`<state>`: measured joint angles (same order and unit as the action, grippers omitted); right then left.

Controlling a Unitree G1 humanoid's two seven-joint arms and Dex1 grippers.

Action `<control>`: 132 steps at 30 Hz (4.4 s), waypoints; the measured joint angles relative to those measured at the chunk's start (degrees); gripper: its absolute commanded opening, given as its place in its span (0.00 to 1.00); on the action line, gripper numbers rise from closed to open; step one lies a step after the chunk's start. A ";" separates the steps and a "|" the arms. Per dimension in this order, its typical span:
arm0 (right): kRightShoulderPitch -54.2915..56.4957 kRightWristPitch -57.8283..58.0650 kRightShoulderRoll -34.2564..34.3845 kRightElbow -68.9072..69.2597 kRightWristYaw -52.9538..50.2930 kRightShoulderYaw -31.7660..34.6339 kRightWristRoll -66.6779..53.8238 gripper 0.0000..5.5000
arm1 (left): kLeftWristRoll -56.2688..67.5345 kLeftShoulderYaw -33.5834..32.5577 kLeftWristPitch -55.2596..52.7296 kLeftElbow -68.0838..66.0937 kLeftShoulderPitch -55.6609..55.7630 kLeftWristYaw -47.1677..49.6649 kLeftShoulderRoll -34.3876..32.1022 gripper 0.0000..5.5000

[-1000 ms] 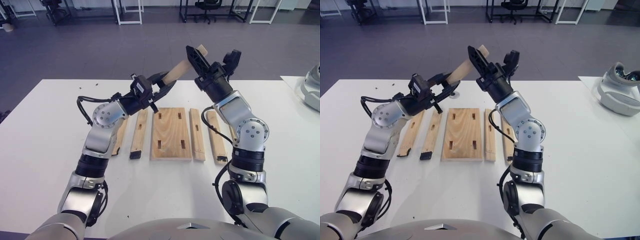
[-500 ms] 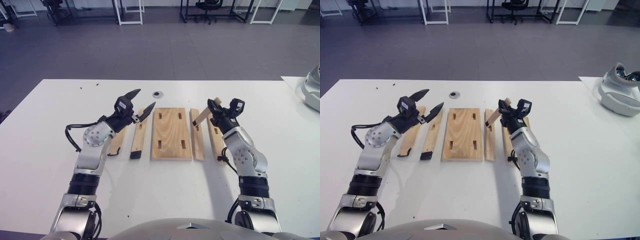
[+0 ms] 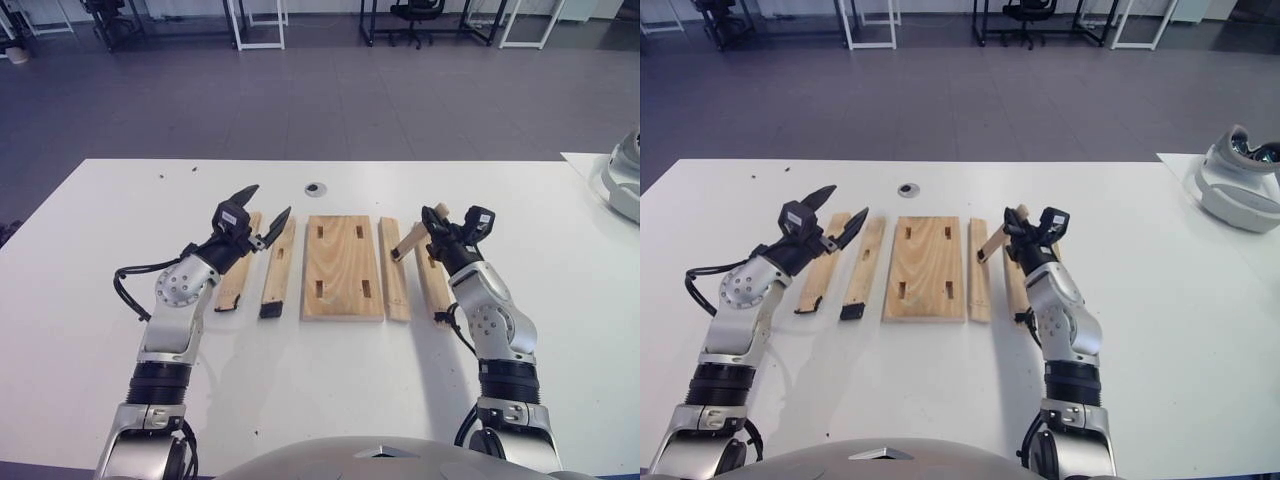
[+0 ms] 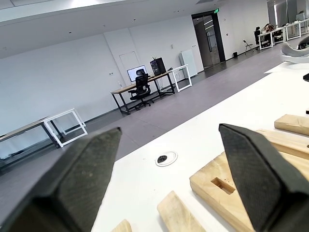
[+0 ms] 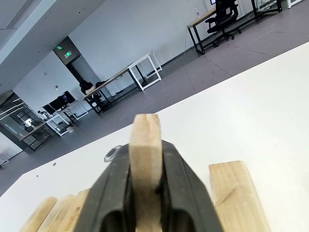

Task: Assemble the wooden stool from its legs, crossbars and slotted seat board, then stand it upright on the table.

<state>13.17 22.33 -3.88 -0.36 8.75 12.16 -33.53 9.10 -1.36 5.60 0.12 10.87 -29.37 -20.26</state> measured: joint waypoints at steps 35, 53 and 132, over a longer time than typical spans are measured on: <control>-1.90 -25.18 -4.63 -12.50 10.11 -9.64 19.35 0.07 | -0.66 0.13 0.72 -0.32 -0.73 0.15 0.09 0.68; 0.80 -13.52 -4.83 -5.56 12.57 -10.44 15.33 0.36 | -0.76 0.21 1.04 -1.59 -0.65 0.70 0.37 0.68; 2.04 -11.56 -15.91 21.80 28.57 -23.52 22.29 0.38 | 60.71 -11.75 -41.32 15.17 7.04 12.35 16.51 0.21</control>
<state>15.21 10.78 -19.79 21.44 37.33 -11.36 -11.24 69.80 -13.11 -35.72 15.29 17.91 -17.02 -3.74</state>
